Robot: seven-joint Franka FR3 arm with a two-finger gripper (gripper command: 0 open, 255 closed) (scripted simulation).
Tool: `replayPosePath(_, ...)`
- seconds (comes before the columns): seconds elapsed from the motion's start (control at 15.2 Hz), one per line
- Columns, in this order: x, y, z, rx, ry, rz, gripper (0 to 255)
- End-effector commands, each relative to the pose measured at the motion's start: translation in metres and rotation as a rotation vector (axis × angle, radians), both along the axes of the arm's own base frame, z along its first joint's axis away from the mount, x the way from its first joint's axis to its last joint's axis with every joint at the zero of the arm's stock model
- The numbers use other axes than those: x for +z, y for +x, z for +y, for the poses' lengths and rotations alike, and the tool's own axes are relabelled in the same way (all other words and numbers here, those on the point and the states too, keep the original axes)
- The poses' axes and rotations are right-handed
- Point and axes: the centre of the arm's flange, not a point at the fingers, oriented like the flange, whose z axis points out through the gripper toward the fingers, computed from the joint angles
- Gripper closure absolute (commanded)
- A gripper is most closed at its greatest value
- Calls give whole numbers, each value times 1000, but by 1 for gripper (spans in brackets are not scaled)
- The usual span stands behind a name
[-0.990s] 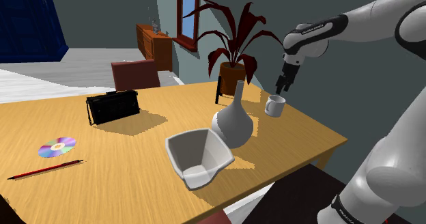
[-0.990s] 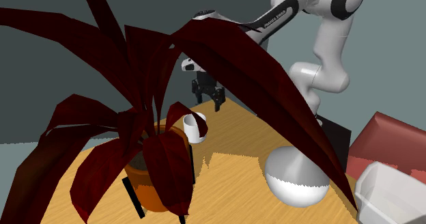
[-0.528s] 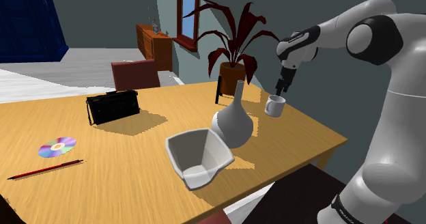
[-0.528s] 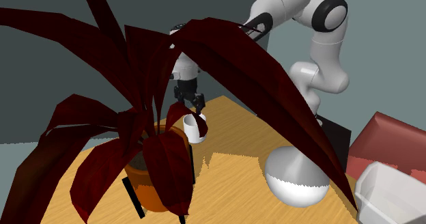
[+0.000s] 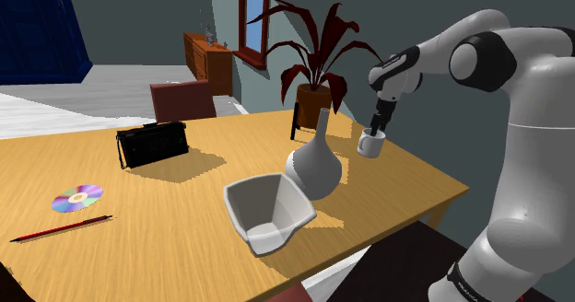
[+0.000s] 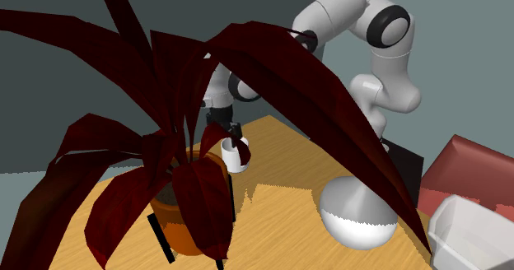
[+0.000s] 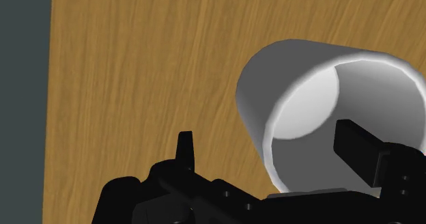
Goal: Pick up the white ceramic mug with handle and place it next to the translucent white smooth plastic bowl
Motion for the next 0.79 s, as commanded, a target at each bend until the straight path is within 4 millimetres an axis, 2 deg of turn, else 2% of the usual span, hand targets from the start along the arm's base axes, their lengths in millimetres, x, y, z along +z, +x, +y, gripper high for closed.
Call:
replayPosePath(0.0, -10, 0, 0, 0, 0, 0, 0)
replayPosePath(0.46, -10, 0, 0, 0, 0, 0, 0)
replayPosePath(0.53, -10, -1, 0, 0, 0, 0, 255)
replayPosePath(0.73, -10, -1, 0, 0, 0, 0, 255)
